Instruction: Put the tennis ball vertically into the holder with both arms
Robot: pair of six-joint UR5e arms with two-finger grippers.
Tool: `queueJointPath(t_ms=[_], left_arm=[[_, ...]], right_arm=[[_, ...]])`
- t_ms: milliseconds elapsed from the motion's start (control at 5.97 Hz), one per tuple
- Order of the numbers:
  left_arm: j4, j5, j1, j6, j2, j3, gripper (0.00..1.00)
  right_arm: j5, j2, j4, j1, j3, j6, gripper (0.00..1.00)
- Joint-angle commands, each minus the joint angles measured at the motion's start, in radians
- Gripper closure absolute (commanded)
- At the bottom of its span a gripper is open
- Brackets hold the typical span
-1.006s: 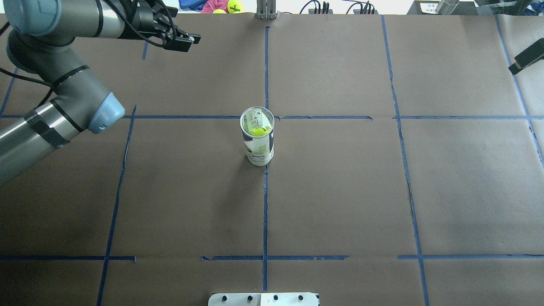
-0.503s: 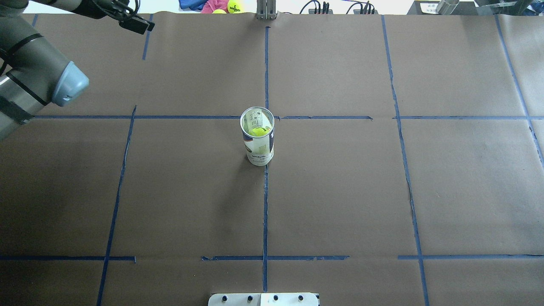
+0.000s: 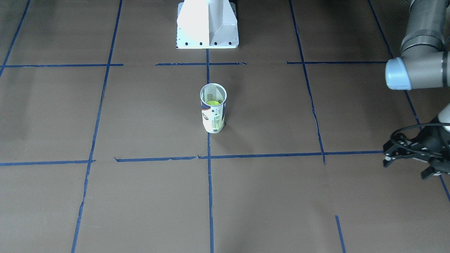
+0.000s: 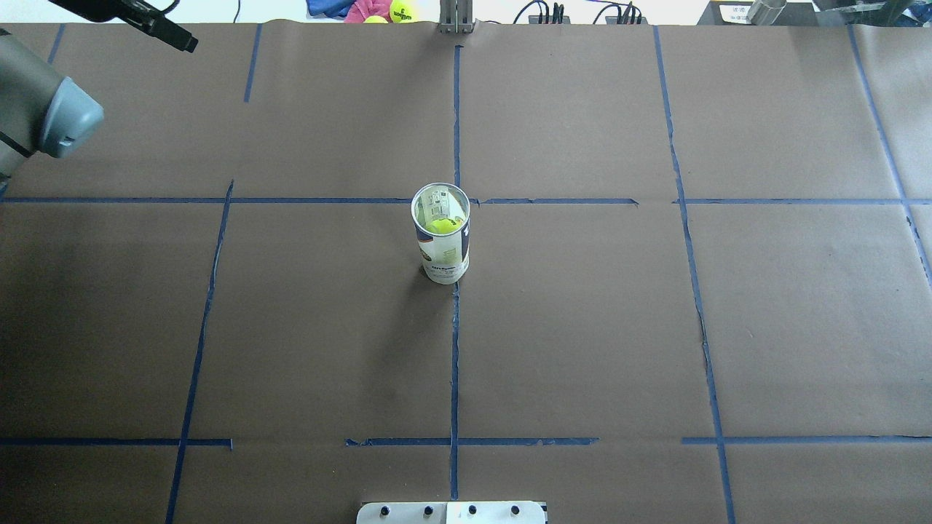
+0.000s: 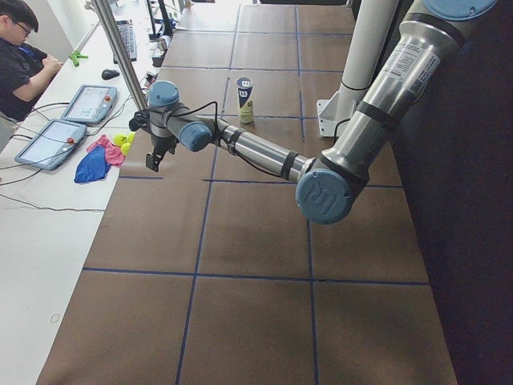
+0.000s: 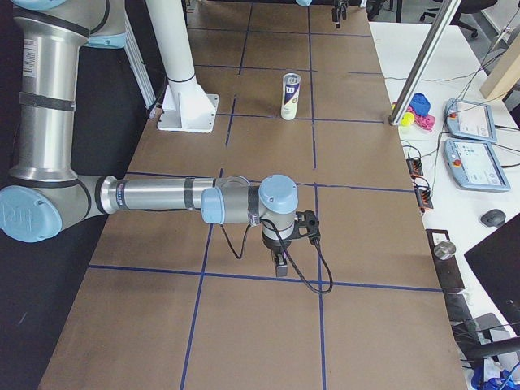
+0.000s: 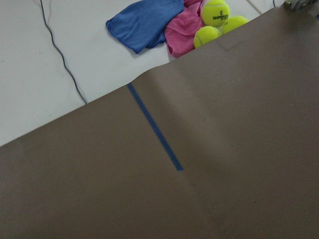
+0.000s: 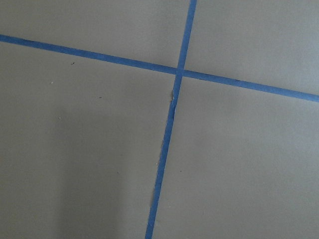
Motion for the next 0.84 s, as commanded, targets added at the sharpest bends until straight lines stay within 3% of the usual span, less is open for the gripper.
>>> queueJointPath(t_ms=[0, 168, 335, 503, 671], left_arm=[[0.145, -0.060, -0.067, 0.173, 0.113, -0.015, 0.00], [0.305, -0.060, -0.095, 0.261, 0.128, -0.033, 0.00], [0.382, -0.062, -0.148, 0.332, 0.232, -0.099, 0.00], [0.384, -0.064, -0.203, 0.355, 0.385, -0.203, 0.00], [0.372, -0.111, -0.278, 0.357, 0.470, -0.219, 0.00]], right_arm=[[0.002, 0.002, 0.001, 0.001, -0.003, 0.010, 0.00], [0.002, 0.002, 0.001, 0.001, -0.003, 0.010, 0.00], [0.003, 0.003, -0.001, 0.001, -0.003, 0.010, 0.00], [0.003, 0.003, -0.001, 0.001, -0.002, 0.010, 0.00], [0.003, 0.005, -0.001, -0.001, -0.003, 0.010, 0.00]])
